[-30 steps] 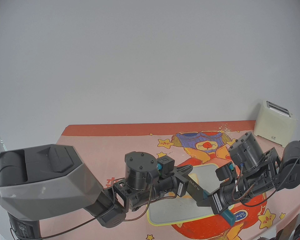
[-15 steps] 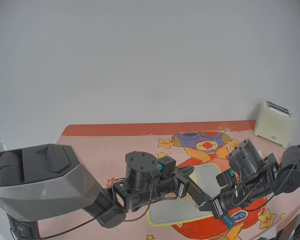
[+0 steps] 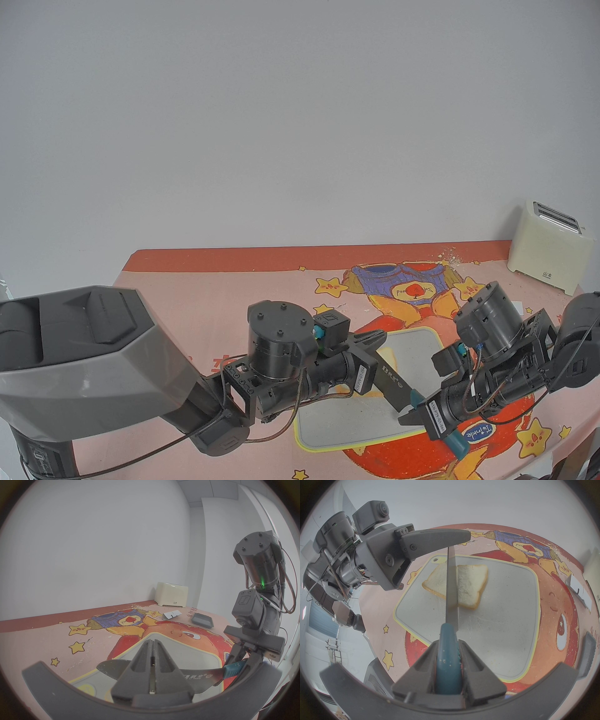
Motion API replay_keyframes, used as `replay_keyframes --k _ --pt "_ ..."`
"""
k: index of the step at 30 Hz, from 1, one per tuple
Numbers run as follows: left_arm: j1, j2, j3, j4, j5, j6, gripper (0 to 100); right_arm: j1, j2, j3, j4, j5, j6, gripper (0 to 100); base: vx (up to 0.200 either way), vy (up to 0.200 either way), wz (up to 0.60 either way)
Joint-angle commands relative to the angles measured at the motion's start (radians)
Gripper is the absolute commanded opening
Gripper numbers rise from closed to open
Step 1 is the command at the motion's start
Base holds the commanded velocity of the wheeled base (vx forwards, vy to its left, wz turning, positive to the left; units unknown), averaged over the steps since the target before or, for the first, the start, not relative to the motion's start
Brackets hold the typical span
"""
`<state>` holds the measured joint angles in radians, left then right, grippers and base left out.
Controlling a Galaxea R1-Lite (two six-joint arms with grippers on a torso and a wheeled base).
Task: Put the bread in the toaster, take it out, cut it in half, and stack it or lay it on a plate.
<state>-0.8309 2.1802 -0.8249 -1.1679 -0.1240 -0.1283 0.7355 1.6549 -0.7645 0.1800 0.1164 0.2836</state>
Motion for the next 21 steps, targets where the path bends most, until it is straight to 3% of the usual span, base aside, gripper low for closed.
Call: replay_keyframes --k 1,14,21 --pt "0.001 0.004 0.001 -0.001 0.000 -0.001 0 0.001 0.000 -0.004 -0.001 0.000 0.000 0 0.000 0.000 0.00" --pt "0.001 0.024 0.001 -0.003 0.000 -0.001 0 0.001 -0.004 -0.091 0.003 0.000 0.000 0 0.000 0.000 0.00" --pt "0.001 0.016 0.001 -0.003 -0.002 -0.001 0 0.004 0.005 -0.052 0.003 0.000 0.002 0 0.000 0.000 0.00"
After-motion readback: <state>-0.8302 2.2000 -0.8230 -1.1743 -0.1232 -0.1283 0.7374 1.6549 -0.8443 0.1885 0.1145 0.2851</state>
